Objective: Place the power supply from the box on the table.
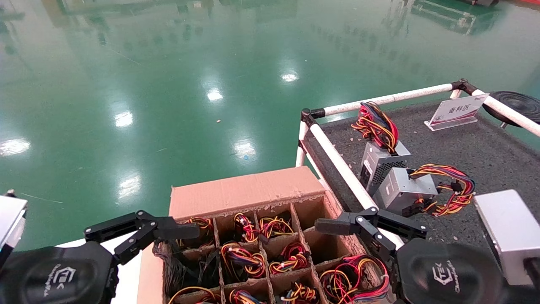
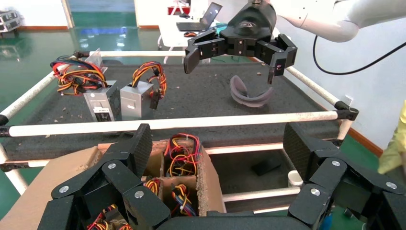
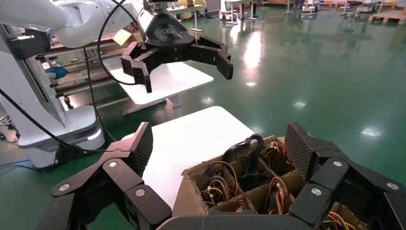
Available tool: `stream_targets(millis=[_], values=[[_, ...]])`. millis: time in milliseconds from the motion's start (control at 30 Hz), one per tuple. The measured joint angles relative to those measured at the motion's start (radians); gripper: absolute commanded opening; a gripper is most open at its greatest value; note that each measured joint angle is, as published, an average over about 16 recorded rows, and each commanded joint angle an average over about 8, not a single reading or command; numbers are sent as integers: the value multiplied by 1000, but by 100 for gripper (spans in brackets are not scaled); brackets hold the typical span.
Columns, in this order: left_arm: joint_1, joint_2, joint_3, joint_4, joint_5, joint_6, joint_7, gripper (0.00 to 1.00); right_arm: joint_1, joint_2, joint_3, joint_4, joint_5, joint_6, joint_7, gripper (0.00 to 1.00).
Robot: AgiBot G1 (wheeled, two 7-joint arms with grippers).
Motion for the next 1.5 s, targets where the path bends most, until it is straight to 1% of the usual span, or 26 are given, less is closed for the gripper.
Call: stream_targets(millis=[1500], values=[[0, 0, 0, 0, 0, 0, 0, 100, 1, 0, -1, -2, -1, 0, 0, 100]])
